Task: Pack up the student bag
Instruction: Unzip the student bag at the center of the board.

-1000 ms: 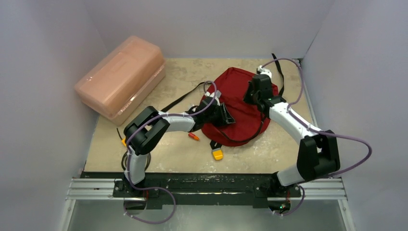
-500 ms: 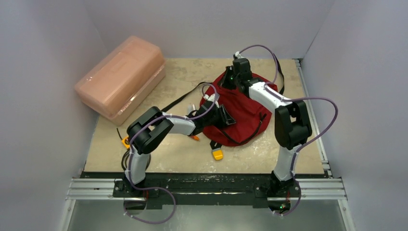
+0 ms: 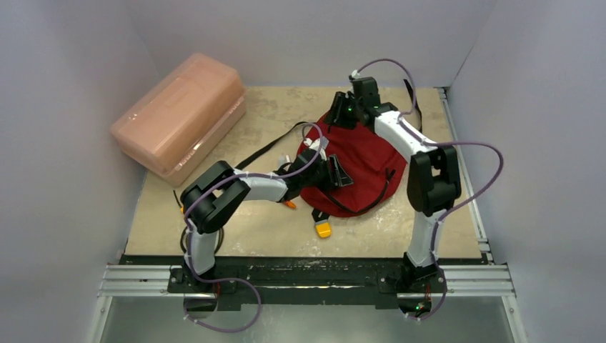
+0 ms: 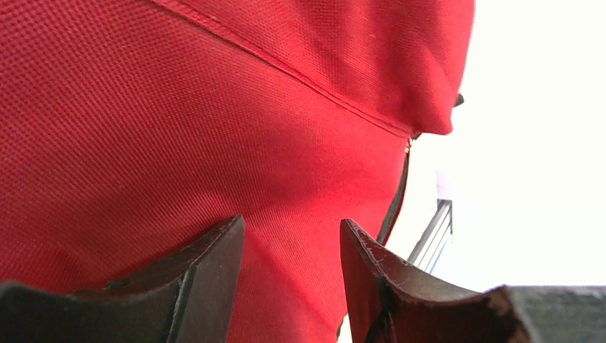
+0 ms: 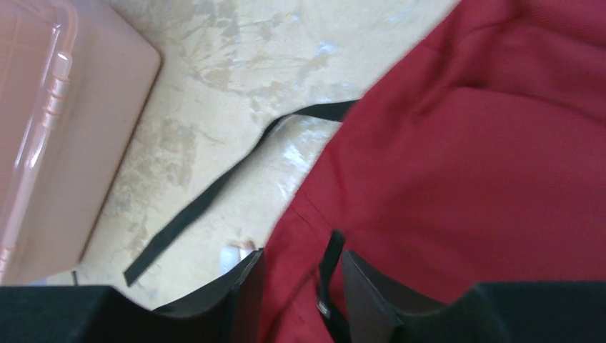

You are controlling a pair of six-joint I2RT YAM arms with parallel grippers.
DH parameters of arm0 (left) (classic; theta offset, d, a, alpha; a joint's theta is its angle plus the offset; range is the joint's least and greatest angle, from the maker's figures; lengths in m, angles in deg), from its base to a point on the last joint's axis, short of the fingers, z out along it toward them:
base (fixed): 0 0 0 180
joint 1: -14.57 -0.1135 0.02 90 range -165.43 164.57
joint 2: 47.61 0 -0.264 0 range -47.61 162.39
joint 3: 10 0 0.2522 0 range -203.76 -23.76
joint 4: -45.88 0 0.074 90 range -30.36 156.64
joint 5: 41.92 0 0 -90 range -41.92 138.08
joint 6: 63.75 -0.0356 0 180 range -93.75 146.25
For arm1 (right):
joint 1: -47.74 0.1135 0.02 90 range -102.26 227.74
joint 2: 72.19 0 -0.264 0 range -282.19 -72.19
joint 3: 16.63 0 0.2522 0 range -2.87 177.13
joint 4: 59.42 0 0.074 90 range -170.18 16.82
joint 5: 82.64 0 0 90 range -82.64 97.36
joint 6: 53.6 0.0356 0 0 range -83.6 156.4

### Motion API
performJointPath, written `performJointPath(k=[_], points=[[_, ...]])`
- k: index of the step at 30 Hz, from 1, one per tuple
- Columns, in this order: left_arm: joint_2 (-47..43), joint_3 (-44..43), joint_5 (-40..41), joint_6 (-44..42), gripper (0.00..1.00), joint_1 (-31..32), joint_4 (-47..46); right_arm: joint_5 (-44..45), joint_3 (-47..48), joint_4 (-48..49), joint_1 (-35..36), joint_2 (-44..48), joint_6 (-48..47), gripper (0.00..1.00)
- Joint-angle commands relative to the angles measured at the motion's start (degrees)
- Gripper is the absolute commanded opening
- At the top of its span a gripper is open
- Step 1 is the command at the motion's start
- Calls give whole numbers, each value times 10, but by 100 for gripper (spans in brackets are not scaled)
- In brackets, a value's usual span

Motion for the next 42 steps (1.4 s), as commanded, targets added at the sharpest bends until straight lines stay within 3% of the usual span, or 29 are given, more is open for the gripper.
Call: performJointPath(k=[1,4,11,18,25,29,32,37,42], points=[[-75,-18,-38,-89,52,-10,80,7,-81,-60,-47,144,-47,55],[-116,-15,-67,-119,52,-21,129,18,-184,-15,-51,214,-58,72],[-171,-42,-109,-124,51,-36,171,-6,-312,60,-51,268,-53,71],[-133,-132,-104,-64,48,-76,186,-25,-369,106,-51,290,-51,64],[-48,-239,-89,-49,44,-84,191,-81,-434,168,-51,287,-4,44],[16,-286,-87,-66,35,-86,209,-67,-479,216,-51,288,13,33],[50,-296,-84,-78,22,-87,233,-47,-482,205,-51,287,-3,31],[32,-218,-56,-84,15,-84,199,30,-487,200,-52,346,-19,40],[55,-221,-44,-106,15,-86,230,116,-427,151,-36,358,-55,60]])
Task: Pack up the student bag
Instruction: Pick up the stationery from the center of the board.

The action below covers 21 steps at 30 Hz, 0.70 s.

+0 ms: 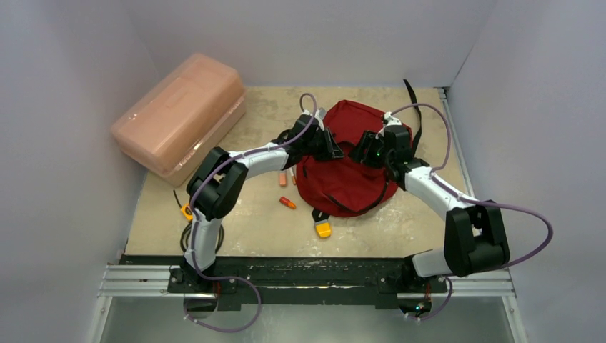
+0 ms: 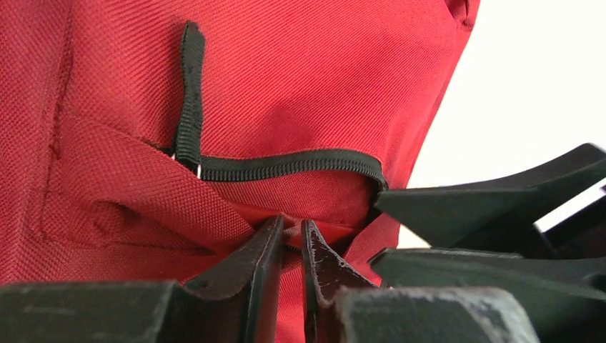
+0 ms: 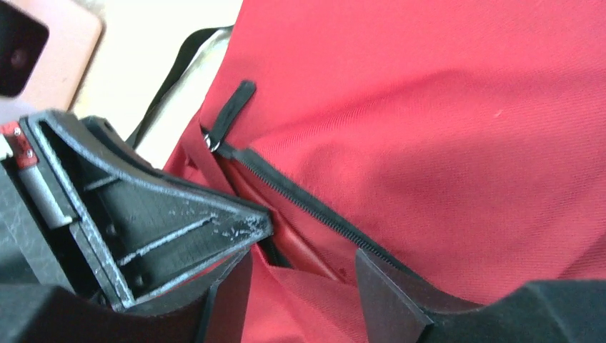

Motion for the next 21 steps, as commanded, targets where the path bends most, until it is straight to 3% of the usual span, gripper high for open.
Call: performJointPath(k=[1,5,11,16,21], points=[[8,-15,23,-34,15,-1,26,108,73,-69,27,13,-53,63],[12,-9,21,-21,15,-3,19,254,128,-138,90,17,-117,74],[-3,-2,13,-18,15,-4,23,425,115,-114,167,-8,-349,76],[4,-3,-1,12,15,-8,28,436,66,-42,173,-21,-507,72],[5,-4,-16,24,15,-9,29,434,90,-21,172,-79,-510,69]])
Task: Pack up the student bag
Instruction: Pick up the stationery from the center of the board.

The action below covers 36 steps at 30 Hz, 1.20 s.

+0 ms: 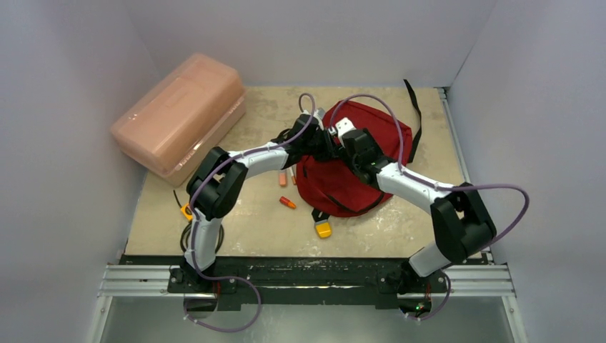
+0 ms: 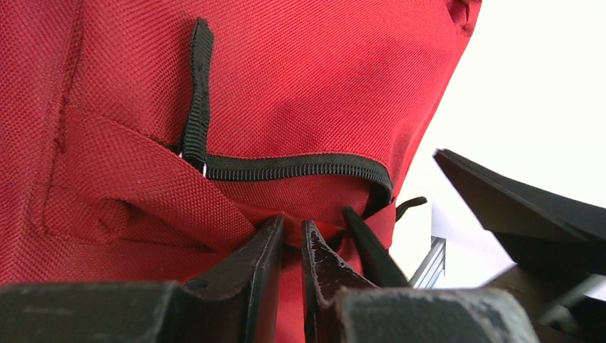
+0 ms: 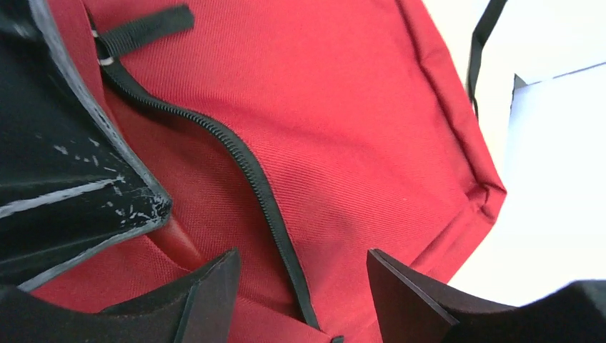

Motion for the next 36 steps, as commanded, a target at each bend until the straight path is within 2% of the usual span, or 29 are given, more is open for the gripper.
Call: performJointPath(k=[1,5,8,10,11,12,13,14,20,24,30,34,36], points=[[5,2,-16,12,15,-6,26,27,17,67,0,-39,-53,69],[3,3,-21,18,15,-10,31,162,35,140,-2,-88,-41,67],[6,3,-21,22,15,-10,36,268,93,109,-3,-106,17,65],[9,1,-19,24,16,-11,42,265,112,77,-3,-89,39,50],[10,-1,-19,25,16,-11,46,255,114,70,-3,-75,46,39],[12,-4,-17,25,16,-11,49,249,119,59,-3,-61,62,18],[15,-5,-17,25,17,-13,54,252,124,43,-4,-46,81,3],[17,-8,-17,25,17,-14,55,260,128,32,-5,-33,98,0],[41,-36,-36,11,20,-22,93,220,129,44,-8,9,69,0],[11,-49,-82,-18,27,-22,106,193,144,12,-8,-16,84,0],[-116,-49,-101,-108,47,-26,177,145,152,-30,-8,-23,146,0],[-231,20,-115,-148,59,-38,191,129,178,-78,-8,-34,180,0],[-285,53,-92,-177,63,-40,233,119,184,-83,-7,-35,189,0]])
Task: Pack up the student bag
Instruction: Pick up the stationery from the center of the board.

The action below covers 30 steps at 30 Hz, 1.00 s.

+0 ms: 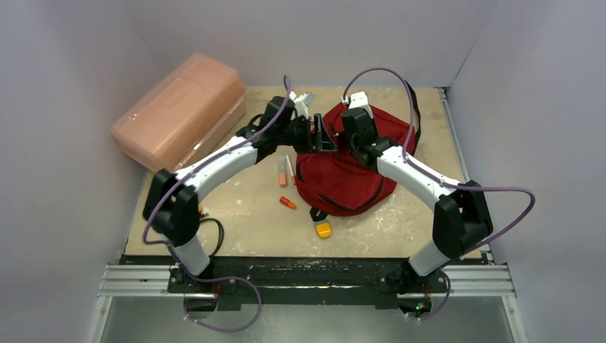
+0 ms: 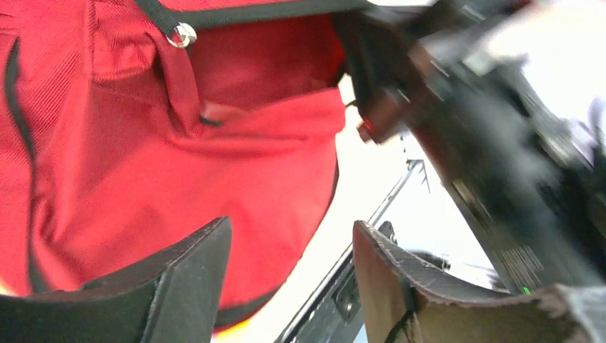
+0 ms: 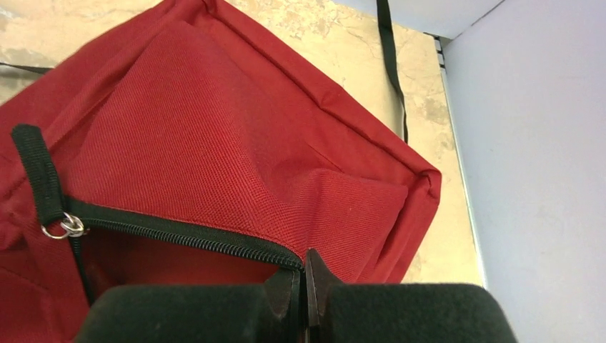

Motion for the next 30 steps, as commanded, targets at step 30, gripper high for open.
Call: performJointPath(k=[30], points=[[3,98,474,332,86,308,279,-66,38,-11,-2,55,80,0]])
